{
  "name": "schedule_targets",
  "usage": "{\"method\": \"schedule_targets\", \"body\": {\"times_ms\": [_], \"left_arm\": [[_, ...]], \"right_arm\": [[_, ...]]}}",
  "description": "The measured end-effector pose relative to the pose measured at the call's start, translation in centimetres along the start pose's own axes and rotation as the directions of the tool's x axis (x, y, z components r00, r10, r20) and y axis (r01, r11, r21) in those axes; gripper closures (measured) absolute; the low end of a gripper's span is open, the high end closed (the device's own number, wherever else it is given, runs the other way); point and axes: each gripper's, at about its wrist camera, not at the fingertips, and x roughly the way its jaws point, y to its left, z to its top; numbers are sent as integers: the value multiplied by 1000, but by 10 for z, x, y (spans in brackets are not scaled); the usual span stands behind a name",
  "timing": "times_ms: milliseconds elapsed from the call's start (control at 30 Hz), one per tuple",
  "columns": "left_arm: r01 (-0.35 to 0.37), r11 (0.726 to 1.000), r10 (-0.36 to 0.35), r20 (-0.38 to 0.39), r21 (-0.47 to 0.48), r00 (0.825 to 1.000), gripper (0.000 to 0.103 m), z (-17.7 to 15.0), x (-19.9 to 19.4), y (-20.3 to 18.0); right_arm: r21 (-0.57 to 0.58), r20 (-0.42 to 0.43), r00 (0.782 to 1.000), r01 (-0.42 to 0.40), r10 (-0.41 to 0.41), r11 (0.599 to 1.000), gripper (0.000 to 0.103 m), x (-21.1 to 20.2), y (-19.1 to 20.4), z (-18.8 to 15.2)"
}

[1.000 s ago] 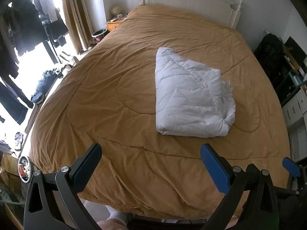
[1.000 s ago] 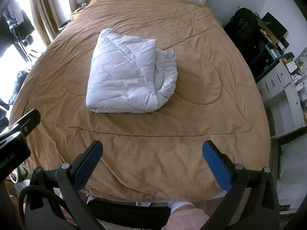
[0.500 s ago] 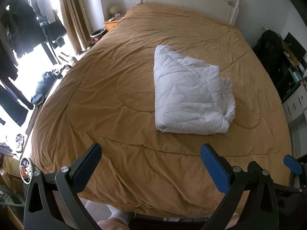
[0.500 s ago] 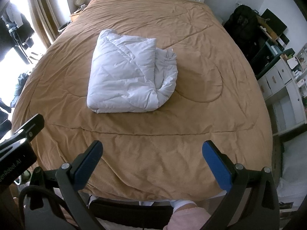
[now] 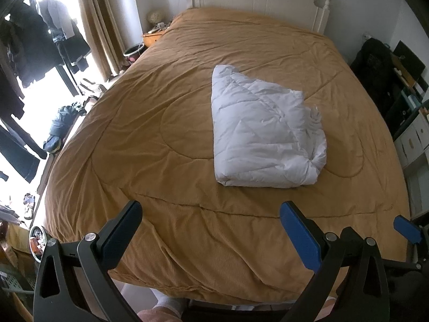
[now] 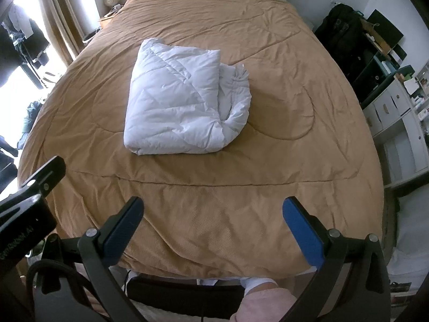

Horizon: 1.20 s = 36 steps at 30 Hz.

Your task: Fold large clothes

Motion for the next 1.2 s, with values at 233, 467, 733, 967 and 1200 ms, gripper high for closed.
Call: {"method": "schedule_targets", "body": {"times_ms": [233, 467, 733, 967, 1200], "left_arm": [[-3, 1000, 3, -2, 1, 1000, 1, 2, 0, 1], [8, 1000, -8, -8, 12, 1000, 1, 0, 3, -1], [11, 1000, -11, -7, 15, 1000, 1, -2, 2, -3], [15, 1000, -14, -17, 24, 1000, 1, 0, 4, -6], [16, 1000, -15, -23, 22, 1000, 1, -2, 5, -8]], "right_arm": [[9, -7, 1000, -11, 11, 1000, 0, 1, -2, 0], [11, -18, 1000, -11, 11, 1000, 0, 2, 0, 0], [20, -24, 1000, -19, 19, 1000, 0, 3, 1, -3], [18, -26, 999, -19, 20, 1000, 0, 3, 1, -2], [18, -32, 999, -21, 22, 1000, 0, 3, 4, -6]]}}
